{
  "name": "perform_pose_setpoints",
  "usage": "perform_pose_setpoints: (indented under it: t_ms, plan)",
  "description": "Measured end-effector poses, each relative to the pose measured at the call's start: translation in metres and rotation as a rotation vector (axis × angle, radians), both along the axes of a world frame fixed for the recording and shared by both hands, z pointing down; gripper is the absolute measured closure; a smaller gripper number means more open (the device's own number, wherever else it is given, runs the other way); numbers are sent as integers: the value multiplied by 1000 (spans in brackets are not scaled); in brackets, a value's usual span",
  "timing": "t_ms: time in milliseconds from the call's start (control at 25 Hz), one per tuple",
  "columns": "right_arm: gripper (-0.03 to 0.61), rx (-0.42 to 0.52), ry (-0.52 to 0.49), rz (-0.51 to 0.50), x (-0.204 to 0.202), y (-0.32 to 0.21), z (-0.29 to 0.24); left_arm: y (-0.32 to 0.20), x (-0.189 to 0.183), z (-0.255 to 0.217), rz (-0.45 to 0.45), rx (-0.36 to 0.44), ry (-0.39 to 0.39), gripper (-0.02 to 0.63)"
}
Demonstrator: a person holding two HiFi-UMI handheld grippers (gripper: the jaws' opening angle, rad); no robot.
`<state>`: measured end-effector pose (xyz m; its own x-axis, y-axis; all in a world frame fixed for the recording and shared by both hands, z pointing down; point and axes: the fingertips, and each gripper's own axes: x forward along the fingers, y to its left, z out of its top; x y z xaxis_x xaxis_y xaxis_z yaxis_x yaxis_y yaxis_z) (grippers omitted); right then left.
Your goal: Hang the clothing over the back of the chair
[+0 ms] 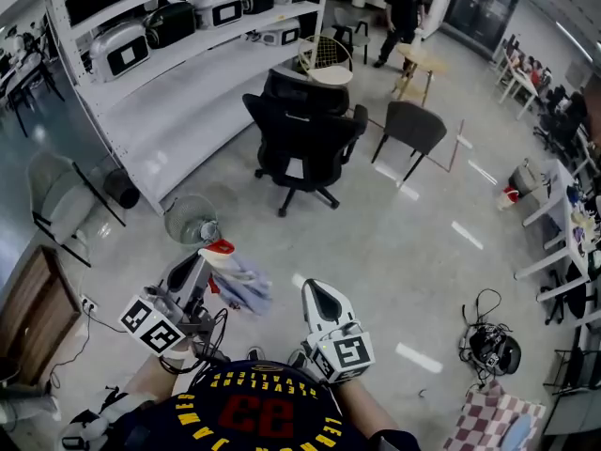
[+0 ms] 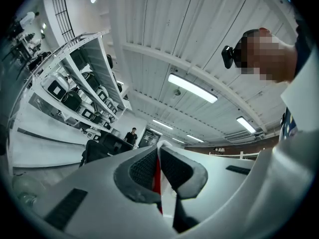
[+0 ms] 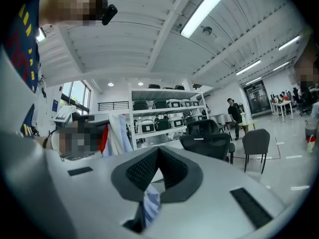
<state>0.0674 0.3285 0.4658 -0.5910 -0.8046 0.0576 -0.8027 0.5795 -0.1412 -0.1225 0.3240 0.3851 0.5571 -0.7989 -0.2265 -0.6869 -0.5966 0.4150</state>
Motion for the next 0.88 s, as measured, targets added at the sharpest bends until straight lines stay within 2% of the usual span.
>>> perform_pose_setpoints:
  t_ms: [440, 600, 880]
  plan:
    - [571, 16, -12, 67, -21, -6, -3, -6, -17, 5, 78, 2, 6, 594]
    - [571, 7, -9, 80, -32, -11, 3, -16, -28, 15, 83, -7, -3, 594]
    - [571, -5, -6, 62, -37, -39, 6, -46, -24, 29, 72, -28, -22, 594]
